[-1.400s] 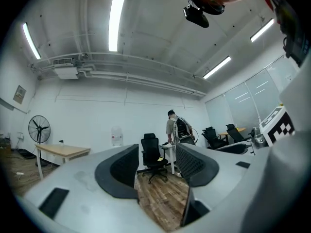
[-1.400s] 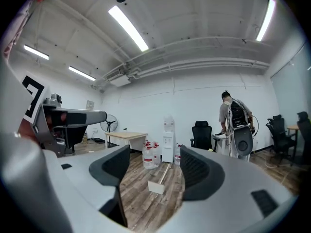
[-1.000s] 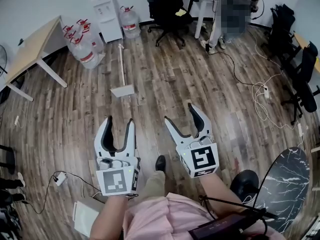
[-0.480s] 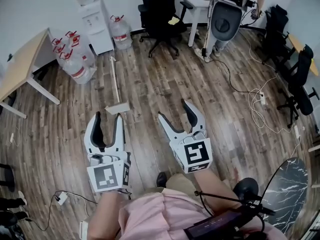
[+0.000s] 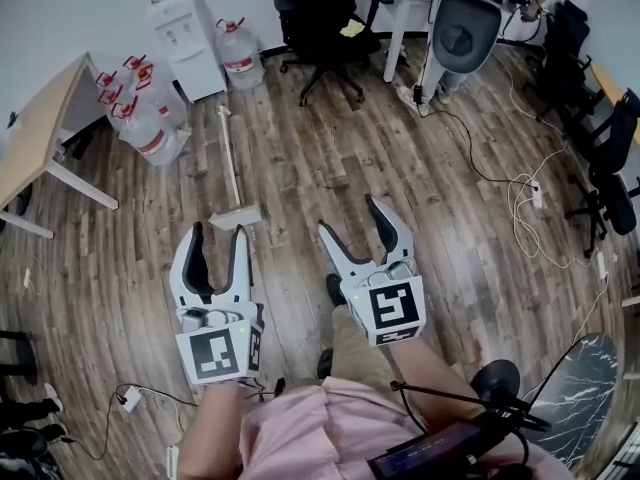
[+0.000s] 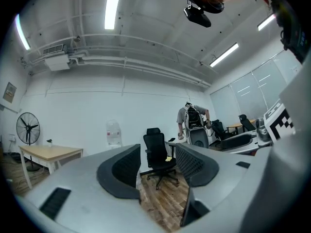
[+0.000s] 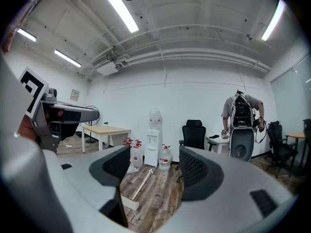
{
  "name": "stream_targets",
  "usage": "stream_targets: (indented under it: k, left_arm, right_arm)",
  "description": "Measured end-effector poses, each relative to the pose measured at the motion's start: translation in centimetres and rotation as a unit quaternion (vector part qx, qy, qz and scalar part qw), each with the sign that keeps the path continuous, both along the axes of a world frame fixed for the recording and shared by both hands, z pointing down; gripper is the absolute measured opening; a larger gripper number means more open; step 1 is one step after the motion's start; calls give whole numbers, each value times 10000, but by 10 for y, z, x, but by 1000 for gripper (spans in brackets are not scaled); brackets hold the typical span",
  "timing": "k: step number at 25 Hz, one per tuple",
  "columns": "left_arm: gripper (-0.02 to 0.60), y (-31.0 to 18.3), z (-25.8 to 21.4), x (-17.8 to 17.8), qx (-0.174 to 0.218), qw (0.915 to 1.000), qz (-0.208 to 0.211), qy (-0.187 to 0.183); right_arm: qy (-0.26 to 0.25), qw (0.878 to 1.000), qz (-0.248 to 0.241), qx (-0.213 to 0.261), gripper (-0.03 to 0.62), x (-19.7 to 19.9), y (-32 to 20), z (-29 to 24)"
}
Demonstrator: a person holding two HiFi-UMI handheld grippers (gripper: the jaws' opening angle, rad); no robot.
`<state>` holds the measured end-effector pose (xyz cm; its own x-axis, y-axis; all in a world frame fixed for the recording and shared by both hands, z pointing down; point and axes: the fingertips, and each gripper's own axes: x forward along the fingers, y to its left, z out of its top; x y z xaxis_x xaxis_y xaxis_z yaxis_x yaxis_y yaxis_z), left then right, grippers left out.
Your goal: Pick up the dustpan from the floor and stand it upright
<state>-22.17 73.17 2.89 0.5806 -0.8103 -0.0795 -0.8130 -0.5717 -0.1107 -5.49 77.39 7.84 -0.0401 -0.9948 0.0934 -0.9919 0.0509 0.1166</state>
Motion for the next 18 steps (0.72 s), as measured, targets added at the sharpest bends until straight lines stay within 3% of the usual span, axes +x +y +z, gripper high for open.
stream_targets:
  k: [11,18]
  left_arm:
    - [225,-140,16,79,-294,9987,-415,-96]
    - [225,-217,-11,110,-114,9978,-657,-14]
  right_arm:
    - [164,9986,-489,-115,315,72,-155,8]
    - [168,9971,-747,-2,313,104,-244,-15]
